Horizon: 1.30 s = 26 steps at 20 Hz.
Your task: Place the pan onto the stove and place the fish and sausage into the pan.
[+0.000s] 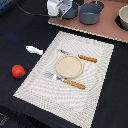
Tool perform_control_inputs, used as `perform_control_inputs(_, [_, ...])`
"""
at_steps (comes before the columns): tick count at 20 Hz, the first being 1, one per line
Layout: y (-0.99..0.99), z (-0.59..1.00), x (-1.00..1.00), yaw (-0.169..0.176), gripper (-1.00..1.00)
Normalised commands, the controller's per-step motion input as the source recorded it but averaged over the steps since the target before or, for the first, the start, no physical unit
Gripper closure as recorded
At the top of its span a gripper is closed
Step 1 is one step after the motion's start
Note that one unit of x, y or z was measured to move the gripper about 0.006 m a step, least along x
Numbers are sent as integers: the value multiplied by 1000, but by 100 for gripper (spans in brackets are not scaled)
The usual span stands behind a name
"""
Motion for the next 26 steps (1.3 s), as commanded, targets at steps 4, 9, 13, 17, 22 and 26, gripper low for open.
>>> perform_control_inputs(4, [-307, 1000, -137, -3, -100])
perform_control_inputs(9, [-742, 737, -75, 4, -100])
perform_control_inputs(13, [-933, 251, -88, 20, -100])
perform_control_inputs(17, [-992, 38, -26, 15, -100])
perform_control_inputs(22, [-997, 0, 0, 31, -100])
perform_control_inputs(26, [-974, -45, 0, 47, -100])
